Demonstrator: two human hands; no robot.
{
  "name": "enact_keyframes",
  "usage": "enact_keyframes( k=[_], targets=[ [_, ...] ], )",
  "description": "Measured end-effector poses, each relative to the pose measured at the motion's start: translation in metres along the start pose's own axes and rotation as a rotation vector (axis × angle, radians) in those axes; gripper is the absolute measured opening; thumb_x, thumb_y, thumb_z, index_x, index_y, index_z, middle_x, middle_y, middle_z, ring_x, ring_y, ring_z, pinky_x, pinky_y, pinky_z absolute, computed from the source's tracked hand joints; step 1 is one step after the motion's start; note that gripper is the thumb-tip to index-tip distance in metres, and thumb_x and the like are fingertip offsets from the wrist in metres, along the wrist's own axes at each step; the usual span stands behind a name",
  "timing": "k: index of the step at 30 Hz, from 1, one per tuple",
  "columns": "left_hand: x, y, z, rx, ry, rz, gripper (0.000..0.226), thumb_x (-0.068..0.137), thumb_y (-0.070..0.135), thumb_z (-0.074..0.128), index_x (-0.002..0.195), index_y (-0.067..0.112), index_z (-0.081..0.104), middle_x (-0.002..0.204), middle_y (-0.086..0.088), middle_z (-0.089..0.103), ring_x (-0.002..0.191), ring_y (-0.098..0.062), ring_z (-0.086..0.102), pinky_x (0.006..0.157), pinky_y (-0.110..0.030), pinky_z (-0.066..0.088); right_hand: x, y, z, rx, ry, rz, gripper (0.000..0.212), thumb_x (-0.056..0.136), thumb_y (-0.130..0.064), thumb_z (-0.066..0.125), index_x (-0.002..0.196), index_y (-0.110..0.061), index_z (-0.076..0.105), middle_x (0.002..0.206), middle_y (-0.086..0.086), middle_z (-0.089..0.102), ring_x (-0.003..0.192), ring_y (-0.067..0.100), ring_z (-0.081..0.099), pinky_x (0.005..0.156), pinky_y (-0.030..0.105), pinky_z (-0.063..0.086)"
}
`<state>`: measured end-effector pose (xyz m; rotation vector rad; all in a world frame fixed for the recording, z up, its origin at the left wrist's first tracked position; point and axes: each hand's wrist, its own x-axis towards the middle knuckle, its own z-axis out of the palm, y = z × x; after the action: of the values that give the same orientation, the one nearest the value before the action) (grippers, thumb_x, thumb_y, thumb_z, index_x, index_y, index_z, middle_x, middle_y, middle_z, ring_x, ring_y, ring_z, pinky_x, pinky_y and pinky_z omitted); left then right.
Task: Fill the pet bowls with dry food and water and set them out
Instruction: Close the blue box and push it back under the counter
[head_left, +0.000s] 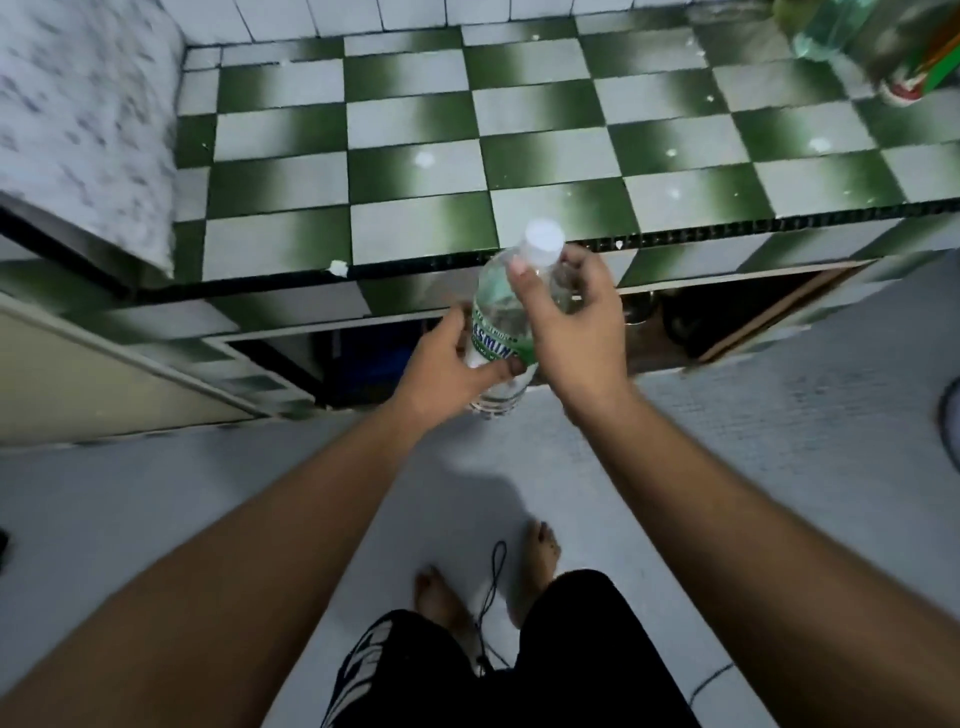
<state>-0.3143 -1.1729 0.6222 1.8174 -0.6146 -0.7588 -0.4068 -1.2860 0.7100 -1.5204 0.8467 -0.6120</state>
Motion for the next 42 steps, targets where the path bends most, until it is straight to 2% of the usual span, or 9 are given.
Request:
enact_keyframes(
  k=[6, 14, 18, 20, 24, 29, 34, 39, 42],
  targets=[
    [-0.021, -0.114, 0.003, -0.024, -0.032, -0.15, 0.089, 0.059, 0.06, 0.092, 0.136, 0.033, 0.057, 0.126, 0.012, 0.071, 0.119, -0.012, 0.066, 0.103, -0.052, 0.053, -0.021, 0.114, 0.03, -0.045, -0.143, 0.131, 0.028, 0.083, -0.045, 0.077, 0.104, -0.039, 0.06, 0.105, -0.013, 0.069, 0.098, -0.001, 0.066, 0.086, 0.028, 0.059],
    [0.077, -0.294, 0.042, 0.032, 0.007, -0.196, 0.079, 0.062, 0.06, 0.087, 0.129, 0.027, 0.062, 0.116, 0.02, 0.069, 0.103, 0.006, 0.064, 0.088, -0.02, 0.051, 0.062, 0.318, 0.096, -0.163, -0.177, 0.105, 0.047, 0.074, -0.063, 0.073, 0.11, -0.035, 0.061, 0.111, -0.011, 0.067, 0.104, 0.006, 0.065, 0.092, 0.037, 0.057],
    [0.153, -0.363, 0.047, 0.104, 0.017, -0.171, 0.048, 0.081, 0.028, 0.085, 0.121, 0.02, 0.06, 0.105, 0.019, 0.067, 0.087, 0.014, 0.063, 0.074, -0.006, 0.046, 0.125, 0.385, 0.126, -0.194, -0.166, 0.048, 0.04, 0.078, -0.057, 0.075, 0.108, -0.034, 0.061, 0.103, -0.016, 0.067, 0.096, -0.008, 0.063, 0.087, 0.018, 0.054],
    [0.193, -0.389, 0.045, 0.174, 0.04, -0.156, 0.041, 0.083, 0.032, 0.083, 0.117, 0.021, 0.063, 0.103, 0.016, 0.07, 0.088, 0.007, 0.065, 0.068, -0.007, 0.045, 0.158, 0.413, 0.14, -0.189, -0.162, 0.012, 0.033, 0.083, -0.047, 0.075, 0.108, -0.032, 0.06, 0.098, -0.021, 0.065, 0.09, -0.016, 0.061, 0.078, 0.006, 0.048],
    [0.258, -0.428, 0.045, 0.252, 0.073, -0.079, 0.023, 0.086, 0.031, 0.078, 0.103, 0.027, 0.062, 0.093, 0.015, 0.066, 0.094, -0.01, 0.066, 0.068, -0.014, 0.041, 0.212, 0.457, 0.164, -0.183, -0.167, -0.049, 0.036, 0.088, -0.046, 0.072, 0.114, -0.026, 0.059, 0.104, -0.015, 0.066, 0.096, -0.006, 0.063, 0.078, 0.01, 0.051],
    [0.309, -0.445, 0.05, 0.236, 0.13, -0.012, 0.04, 0.084, 0.031, 0.083, 0.115, 0.018, 0.061, 0.097, 0.013, 0.06, 0.092, -0.006, 0.06, 0.072, -0.021, 0.043, 0.257, 0.492, 0.182, -0.181, -0.107, -0.078, 0.056, 0.079, -0.064, 0.069, 0.113, -0.021, 0.059, 0.11, -0.002, 0.068, 0.101, 0.014, 0.067, 0.091, 0.039, 0.058],
    [0.324, -0.453, 0.055, 0.237, 0.2, 0.002, 0.049, 0.084, 0.029, 0.083, 0.121, 0.011, 0.059, 0.09, 0.019, 0.052, 0.082, 0.007, 0.05, 0.065, -0.013, 0.036, 0.275, 0.501, 0.183, -0.171, -0.13, -0.029, 0.06, 0.077, -0.064, 0.069, 0.119, -0.023, 0.058, 0.112, -0.004, 0.069, 0.101, 0.014, 0.067, 0.093, 0.04, 0.058],
    [0.313, -0.446, 0.053, 0.203, 0.184, -0.068, 0.061, 0.081, 0.039, 0.085, 0.127, 0.014, 0.054, 0.097, 0.012, 0.056, 0.091, -0.01, 0.059, 0.065, -0.019, 0.04, 0.28, 0.492, 0.184, -0.235, -0.216, 0.01, 0.074, 0.073, -0.065, 0.072, 0.128, -0.017, 0.058, 0.119, 0.0, 0.069, 0.104, 0.016, 0.068, 0.095, 0.04, 0.057],
    [0.307, -0.439, 0.046, 0.208, 0.153, -0.118, 0.083, 0.079, 0.045, 0.085, 0.145, 0.015, 0.045, 0.121, 0.004, 0.056, 0.108, -0.014, 0.055, 0.079, -0.025, 0.043, 0.275, 0.487, 0.18, -0.277, -0.192, -0.005, 0.084, 0.064, -0.074, 0.068, 0.127, -0.018, 0.061, 0.119, 0.0, 0.07, 0.106, 0.016, 0.068, 0.097, 0.04, 0.056]
  ],
)
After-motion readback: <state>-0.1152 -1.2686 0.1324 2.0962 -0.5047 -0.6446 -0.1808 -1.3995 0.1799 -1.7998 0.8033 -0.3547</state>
